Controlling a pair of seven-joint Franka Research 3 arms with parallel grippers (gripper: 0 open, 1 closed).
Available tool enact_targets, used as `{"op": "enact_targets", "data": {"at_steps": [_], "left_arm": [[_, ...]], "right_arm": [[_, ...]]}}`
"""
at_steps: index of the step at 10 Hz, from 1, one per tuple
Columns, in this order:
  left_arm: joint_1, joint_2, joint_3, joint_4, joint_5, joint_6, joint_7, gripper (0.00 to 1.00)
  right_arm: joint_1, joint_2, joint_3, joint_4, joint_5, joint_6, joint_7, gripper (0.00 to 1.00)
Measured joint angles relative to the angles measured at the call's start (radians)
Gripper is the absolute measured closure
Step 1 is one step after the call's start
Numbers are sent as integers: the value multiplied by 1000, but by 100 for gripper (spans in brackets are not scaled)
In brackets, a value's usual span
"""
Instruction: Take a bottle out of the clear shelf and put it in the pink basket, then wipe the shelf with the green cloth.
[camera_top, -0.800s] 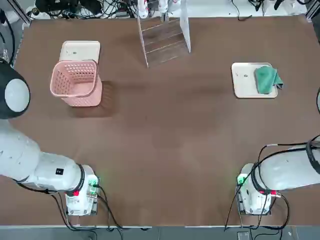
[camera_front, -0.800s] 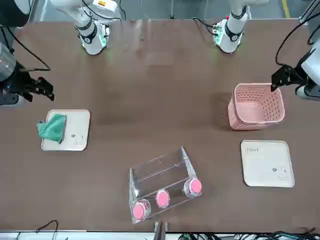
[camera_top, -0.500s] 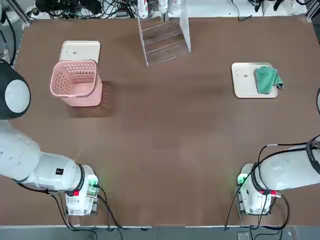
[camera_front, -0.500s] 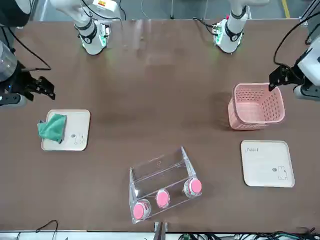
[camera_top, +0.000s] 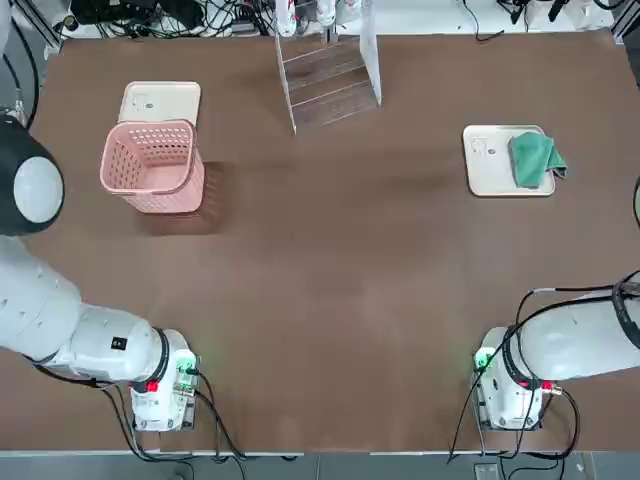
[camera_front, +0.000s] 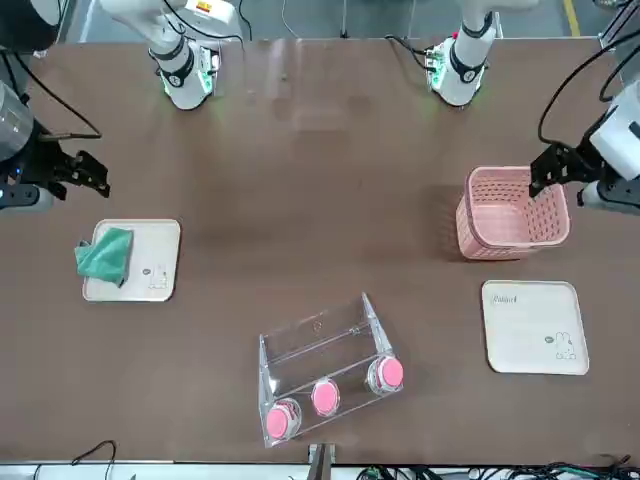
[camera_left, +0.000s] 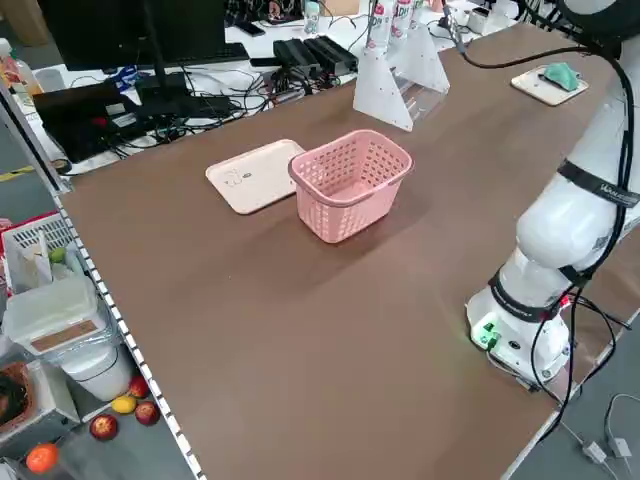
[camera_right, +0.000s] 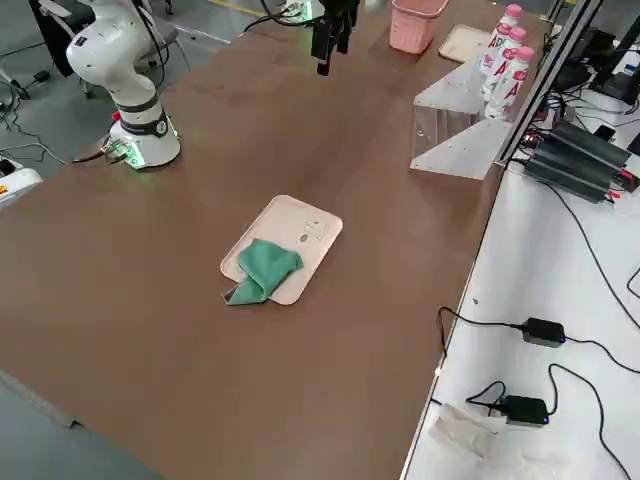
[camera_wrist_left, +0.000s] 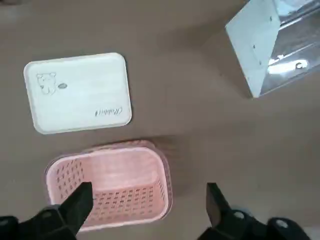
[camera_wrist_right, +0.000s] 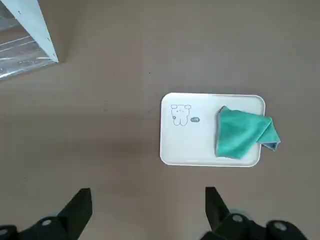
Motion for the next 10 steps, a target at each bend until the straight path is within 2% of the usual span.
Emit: {"op": "enact_targets", "data": {"at_steps": [3, 5, 10], "left_arm": [[-52, 45, -30, 0, -2, 158, -81, 0], [-81, 63, -35, -1, -2, 210, -122, 0], [-156, 190, -50, -5, -2, 420, -219, 0]], "right_arm": [[-3, -10, -10, 17, 0, -40, -13, 0], [-14, -13, -19, 22, 0, -52, -37, 0], [-24, -13, -20, 23, 0, -54, -97, 0]]}}
